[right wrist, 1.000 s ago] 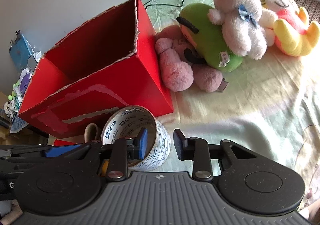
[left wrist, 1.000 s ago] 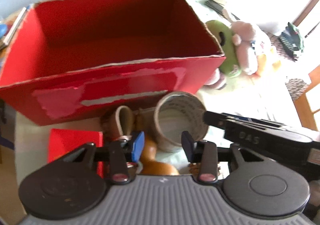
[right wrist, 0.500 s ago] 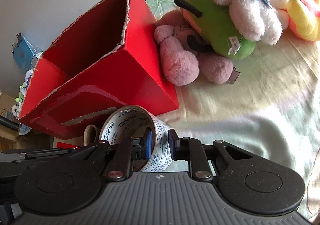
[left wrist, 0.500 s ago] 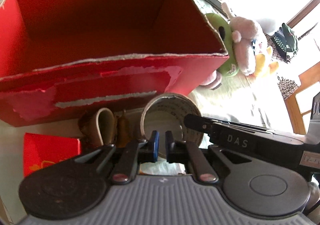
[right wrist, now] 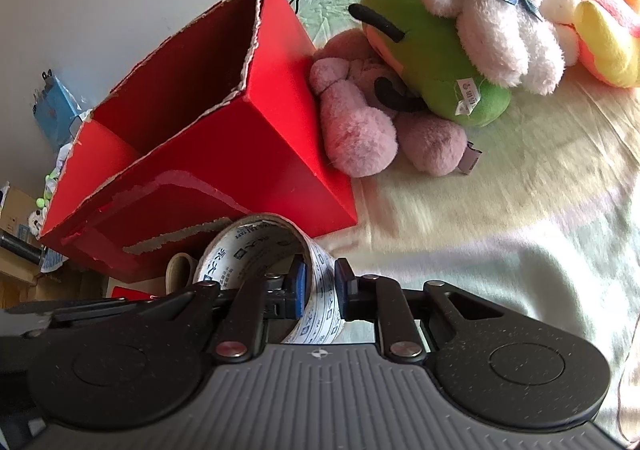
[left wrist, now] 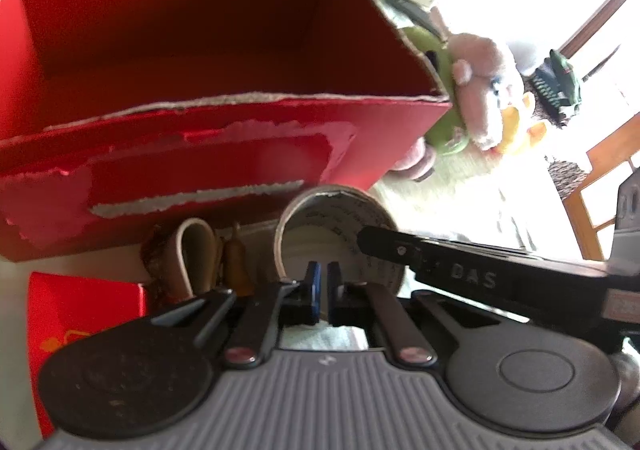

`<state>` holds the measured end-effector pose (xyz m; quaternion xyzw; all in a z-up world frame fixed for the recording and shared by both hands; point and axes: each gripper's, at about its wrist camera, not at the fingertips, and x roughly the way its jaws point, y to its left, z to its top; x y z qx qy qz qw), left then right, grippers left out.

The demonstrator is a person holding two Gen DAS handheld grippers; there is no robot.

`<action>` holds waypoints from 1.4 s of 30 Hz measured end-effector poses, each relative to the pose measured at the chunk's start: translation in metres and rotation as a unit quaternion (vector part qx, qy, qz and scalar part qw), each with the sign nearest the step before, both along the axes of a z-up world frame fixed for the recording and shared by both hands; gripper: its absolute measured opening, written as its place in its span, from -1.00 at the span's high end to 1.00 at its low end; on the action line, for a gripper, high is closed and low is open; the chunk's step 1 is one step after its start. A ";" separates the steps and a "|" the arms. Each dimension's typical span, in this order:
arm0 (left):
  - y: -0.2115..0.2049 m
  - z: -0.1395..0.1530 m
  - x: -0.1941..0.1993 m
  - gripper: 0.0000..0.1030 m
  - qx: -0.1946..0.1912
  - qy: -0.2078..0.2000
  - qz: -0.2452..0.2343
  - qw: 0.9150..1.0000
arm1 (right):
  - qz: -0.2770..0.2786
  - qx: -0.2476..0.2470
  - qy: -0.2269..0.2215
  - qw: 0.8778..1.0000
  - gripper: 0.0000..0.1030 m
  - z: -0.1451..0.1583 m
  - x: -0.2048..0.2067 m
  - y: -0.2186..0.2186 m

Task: Organize objects
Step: 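Lift the tape roll with the right gripper over the red box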

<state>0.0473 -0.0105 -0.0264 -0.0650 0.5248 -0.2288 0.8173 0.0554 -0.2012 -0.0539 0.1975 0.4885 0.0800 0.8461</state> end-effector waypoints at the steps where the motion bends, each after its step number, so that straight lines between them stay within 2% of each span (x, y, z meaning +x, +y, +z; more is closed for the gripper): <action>1: 0.000 0.003 -0.003 1.00 0.000 -0.009 -0.005 1.000 | -0.001 0.002 -0.001 1.000 0.69 0.000 -0.001 0.000; 4: 0.001 0.009 -0.013 0.79 0.012 -0.035 -0.010 0.999 | 0.001 0.002 -0.007 1.000 0.69 0.000 -0.001 0.002; 6: 0.002 0.010 -0.014 0.46 0.009 -0.038 -0.010 0.999 | 0.004 -0.001 -0.008 1.000 0.69 0.001 -0.001 0.004; 10: 0.003 0.013 -0.017 0.35 0.005 -0.041 -0.011 0.999 | -0.008 0.010 -0.005 1.000 0.72 -0.001 0.000 -0.001; 11: 0.004 0.016 -0.019 0.24 0.001 -0.045 -0.011 0.999 | -0.009 0.011 -0.005 1.000 0.74 0.000 0.000 -0.002; 12: 0.000 0.019 -0.019 -0.02 0.000 -0.054 -0.008 0.999 | -0.009 0.010 -0.005 1.000 0.75 0.000 0.000 -0.002; 13: 0.001 0.023 -0.022 -0.16 0.006 -0.071 0.000 0.997 | -0.009 0.009 -0.007 1.000 0.76 0.000 -0.001 -0.002; 14: 0.002 0.028 -0.026 -0.46 0.012 -0.091 0.005 0.996 | -0.009 0.008 -0.008 1.000 0.77 0.000 -0.001 -0.002; 15: 0.003 0.032 -0.029 -0.66 0.018 -0.108 0.010 0.994 | -0.009 0.009 -0.008 1.000 0.78 0.000 -0.002 -0.002; 16: 0.003 0.034 -0.030 -0.70 0.025 -0.117 0.012 0.993 | -0.013 0.009 -0.008 1.000 0.80 -0.001 -0.002 -0.003; 18: 0.002 0.032 -0.028 -0.63 0.035 -0.111 0.006 0.993 | -0.016 0.014 -0.007 1.000 0.81 -0.001 -0.002 -0.006; 19: 0.002 0.030 -0.025 -0.59 0.028 -0.103 0.005 0.994 | -0.014 0.013 -0.007 1.000 0.82 -0.001 -0.003 -0.006; 21: 0.000 0.023 -0.019 -0.34 0.021 -0.077 0.004 0.997 | -0.009 0.010 -0.011 1.000 0.82 0.000 -0.004 -0.004; 22: -0.001 0.018 -0.016 -0.28 0.021 -0.064 0.003 0.998 | -0.007 0.007 -0.013 1.000 0.82 0.001 -0.005 -0.004; 25: -0.001 0.001 -0.008 0.04 -0.004 -0.013 0.004 1.000 | -0.005 0.001 -0.018 1.000 0.81 0.002 -0.010 -0.004; 27: -0.001 -0.004 -0.008 0.31 -0.001 -0.005 0.013 1.000 | -0.006 0.004 -0.015 1.000 0.82 0.002 -0.012 -0.008; 29: 0.002 -0.003 -0.008 0.46 -0.003 -0.004 0.017 1.000 | -0.014 0.018 -0.006 1.000 0.82 0.003 -0.014 -0.013; 31: 0.002 0.000 -0.011 0.46 -0.006 -0.004 0.015 1.000 | -0.017 0.019 -0.011 1.000 0.83 0.008 -0.017 -0.016; 35: -0.008 0.012 -0.019 0.46 0.005 -0.030 -0.003 1.000 | -0.023 0.007 -0.028 0.999 0.83 0.027 -0.027 -0.021; 39: -0.022 0.031 -0.025 0.46 0.003 -0.063 -0.028 0.998 | -0.035 0.002 -0.064 0.997 0.83 0.058 -0.041 -0.031; 42: -0.025 0.052 -0.030 0.46 -0.015 -0.091 -0.046 0.995 | -0.042 -0.008 -0.100 0.994 0.82 0.085 -0.047 -0.034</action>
